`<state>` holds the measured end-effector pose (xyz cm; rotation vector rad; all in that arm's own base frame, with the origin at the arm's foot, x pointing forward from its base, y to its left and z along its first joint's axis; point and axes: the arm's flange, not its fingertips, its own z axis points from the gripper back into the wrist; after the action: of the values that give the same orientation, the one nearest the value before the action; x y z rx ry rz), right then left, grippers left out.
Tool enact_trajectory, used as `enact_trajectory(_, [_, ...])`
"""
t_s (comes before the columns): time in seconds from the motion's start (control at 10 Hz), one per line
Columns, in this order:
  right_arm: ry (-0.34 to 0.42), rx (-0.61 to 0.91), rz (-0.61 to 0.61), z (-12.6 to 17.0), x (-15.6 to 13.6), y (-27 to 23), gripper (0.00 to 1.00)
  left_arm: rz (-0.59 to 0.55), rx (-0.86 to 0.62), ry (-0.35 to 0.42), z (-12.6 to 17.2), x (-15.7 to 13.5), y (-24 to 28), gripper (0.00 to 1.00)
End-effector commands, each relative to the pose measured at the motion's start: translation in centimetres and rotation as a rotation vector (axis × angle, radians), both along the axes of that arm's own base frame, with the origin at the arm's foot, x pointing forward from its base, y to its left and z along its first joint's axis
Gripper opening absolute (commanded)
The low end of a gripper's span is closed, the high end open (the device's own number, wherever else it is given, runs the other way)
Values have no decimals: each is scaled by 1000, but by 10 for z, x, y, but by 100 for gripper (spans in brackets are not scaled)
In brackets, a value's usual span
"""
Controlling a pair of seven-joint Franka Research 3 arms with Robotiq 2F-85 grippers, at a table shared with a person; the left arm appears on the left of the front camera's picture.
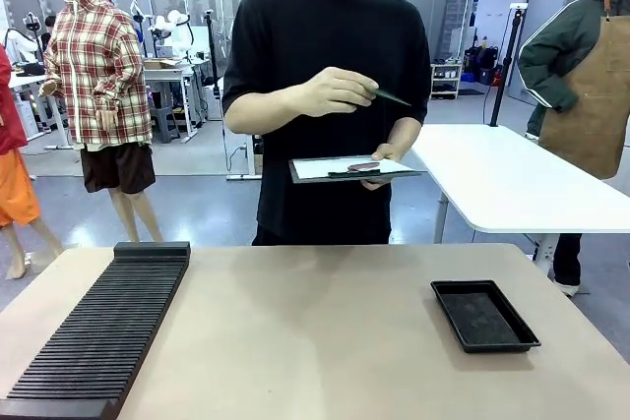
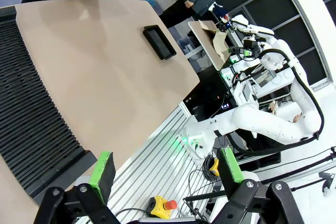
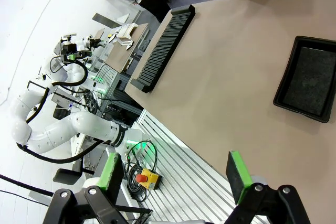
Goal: Inspect the PCB.
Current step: Pick up the Blank PCB that the human is holding.
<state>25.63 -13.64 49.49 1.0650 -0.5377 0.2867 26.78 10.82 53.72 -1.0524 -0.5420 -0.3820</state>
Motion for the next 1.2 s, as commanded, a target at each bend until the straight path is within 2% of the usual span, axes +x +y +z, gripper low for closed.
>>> enact_trajectory(0.0, [-23, 7, 6, 1, 0, -1, 100, 8, 13, 1, 0, 0, 0, 100])
enact_trajectory(0.9, [-23, 7, 6, 1, 0, -1, 100, 8, 13, 1, 0, 0, 0, 100])
enact_trajectory(1.1, [0, 0, 0, 0, 0, 0, 100, 8, 13, 1, 0, 0, 0, 100])
